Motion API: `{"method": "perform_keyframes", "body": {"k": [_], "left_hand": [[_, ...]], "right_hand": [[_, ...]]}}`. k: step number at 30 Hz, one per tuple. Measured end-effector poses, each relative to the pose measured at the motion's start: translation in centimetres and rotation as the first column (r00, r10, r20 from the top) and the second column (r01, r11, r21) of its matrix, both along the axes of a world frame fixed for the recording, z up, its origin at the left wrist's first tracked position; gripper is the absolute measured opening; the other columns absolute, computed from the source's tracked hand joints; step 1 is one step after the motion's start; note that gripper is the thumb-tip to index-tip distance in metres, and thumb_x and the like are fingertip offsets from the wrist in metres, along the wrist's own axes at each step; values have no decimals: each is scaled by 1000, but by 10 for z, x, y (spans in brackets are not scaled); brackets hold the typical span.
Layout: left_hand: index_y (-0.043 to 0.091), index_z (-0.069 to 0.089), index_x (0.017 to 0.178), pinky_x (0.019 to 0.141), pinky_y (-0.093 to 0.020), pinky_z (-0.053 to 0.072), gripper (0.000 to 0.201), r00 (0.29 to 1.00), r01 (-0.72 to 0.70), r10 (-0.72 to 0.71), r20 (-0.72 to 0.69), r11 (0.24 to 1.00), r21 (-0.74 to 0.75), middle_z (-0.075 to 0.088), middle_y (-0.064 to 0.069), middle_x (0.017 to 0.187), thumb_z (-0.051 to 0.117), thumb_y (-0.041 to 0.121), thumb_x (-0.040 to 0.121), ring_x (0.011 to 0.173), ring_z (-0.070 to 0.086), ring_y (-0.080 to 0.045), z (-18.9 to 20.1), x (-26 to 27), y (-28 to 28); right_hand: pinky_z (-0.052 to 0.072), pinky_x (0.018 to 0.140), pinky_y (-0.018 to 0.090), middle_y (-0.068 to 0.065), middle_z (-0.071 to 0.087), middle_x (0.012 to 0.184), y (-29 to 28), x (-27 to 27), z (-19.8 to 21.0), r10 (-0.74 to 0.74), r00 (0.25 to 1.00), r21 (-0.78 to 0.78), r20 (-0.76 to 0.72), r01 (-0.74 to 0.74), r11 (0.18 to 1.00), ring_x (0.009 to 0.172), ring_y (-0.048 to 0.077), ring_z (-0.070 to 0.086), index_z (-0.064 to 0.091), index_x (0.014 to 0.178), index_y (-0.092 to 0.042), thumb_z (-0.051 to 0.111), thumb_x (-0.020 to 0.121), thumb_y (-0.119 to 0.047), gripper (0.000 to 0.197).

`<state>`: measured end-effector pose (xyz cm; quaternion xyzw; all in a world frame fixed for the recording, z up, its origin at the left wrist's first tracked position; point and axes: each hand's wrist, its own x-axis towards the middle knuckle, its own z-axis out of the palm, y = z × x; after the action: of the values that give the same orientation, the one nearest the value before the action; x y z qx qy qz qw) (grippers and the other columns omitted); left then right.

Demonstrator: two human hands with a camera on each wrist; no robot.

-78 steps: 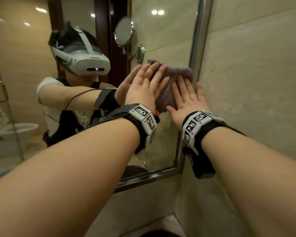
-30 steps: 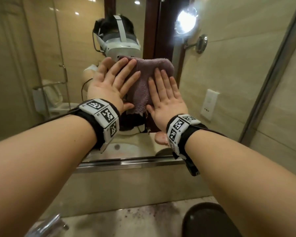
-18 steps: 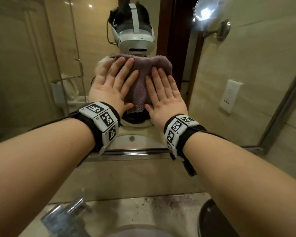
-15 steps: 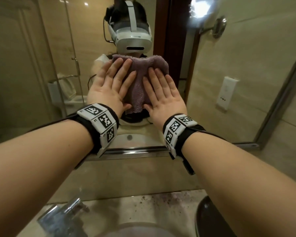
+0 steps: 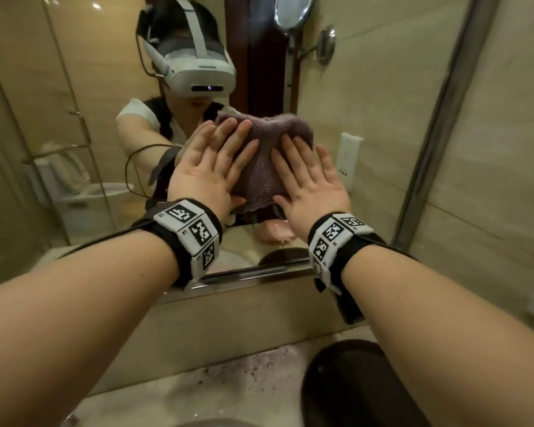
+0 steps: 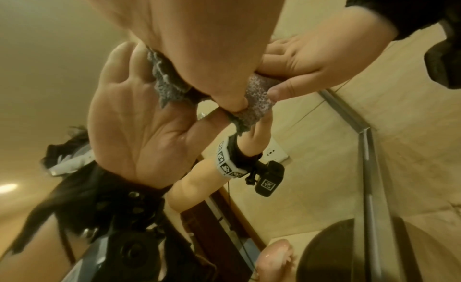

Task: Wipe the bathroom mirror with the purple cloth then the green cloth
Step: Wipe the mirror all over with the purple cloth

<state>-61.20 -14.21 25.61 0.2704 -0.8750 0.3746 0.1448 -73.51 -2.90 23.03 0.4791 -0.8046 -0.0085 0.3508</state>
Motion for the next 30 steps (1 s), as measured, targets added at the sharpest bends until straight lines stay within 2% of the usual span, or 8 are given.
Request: {"method": "perform_keyframes", "body": {"k": [6,9,13,17,24,30], "left_hand": [[5,-33,138,102,-43,-25,87,996,81,-79,47,995,-54,-35,-16,146,20,58,94,140,-23,-31,2,-71,40],[6,-28,141,100,-42,-26,86,990,123,-118,73,990,-66,-29,-16,150,22,57,94,142,-17,-31,6,-106,61],[6,-22,144,99,-39,-27,86,981,174,-166,102,982,-75,-26,-16,151,25,57,94,142,-17,-30,9,-149,91],[5,-23,144,102,-39,-26,85,978,192,-183,100,978,-84,-27,-18,150,25,55,95,141,-19,-31,4,-180,112],[3,-25,143,109,-40,-20,87,977,199,-184,111,970,-137,-27,-18,150,23,58,94,141,-21,-30,-2,-195,121],[7,-24,144,110,-40,-19,85,975,201,-183,128,969,-145,-28,-14,151,24,57,94,141,-22,-28,1,-180,112]], "right_hand": [[-24,107,35,4,-27,153,45,-52,-1,-150,983,14,105,150,989,141,19,-23,-24,143,-17,22,98,-46,71],[-18,111,34,5,-25,154,67,-78,1,-188,972,3,144,189,982,142,18,-21,-19,146,-15,19,98,-48,69],[-14,113,34,6,-25,153,93,-113,0,-290,942,44,167,287,957,142,19,-20,-18,147,-15,18,101,-32,61],[-14,113,33,5,-26,153,107,-136,-3,-336,914,51,227,333,941,142,19,-20,-20,146,-15,23,98,-22,65],[-19,110,38,9,-26,153,106,-145,-7,-378,905,92,196,367,926,141,24,-23,-23,144,-8,22,96,-18,67],[-19,110,37,14,-23,153,104,-135,-10,-287,932,76,222,277,958,141,27,-21,-19,145,-4,25,95,-14,67]]}}
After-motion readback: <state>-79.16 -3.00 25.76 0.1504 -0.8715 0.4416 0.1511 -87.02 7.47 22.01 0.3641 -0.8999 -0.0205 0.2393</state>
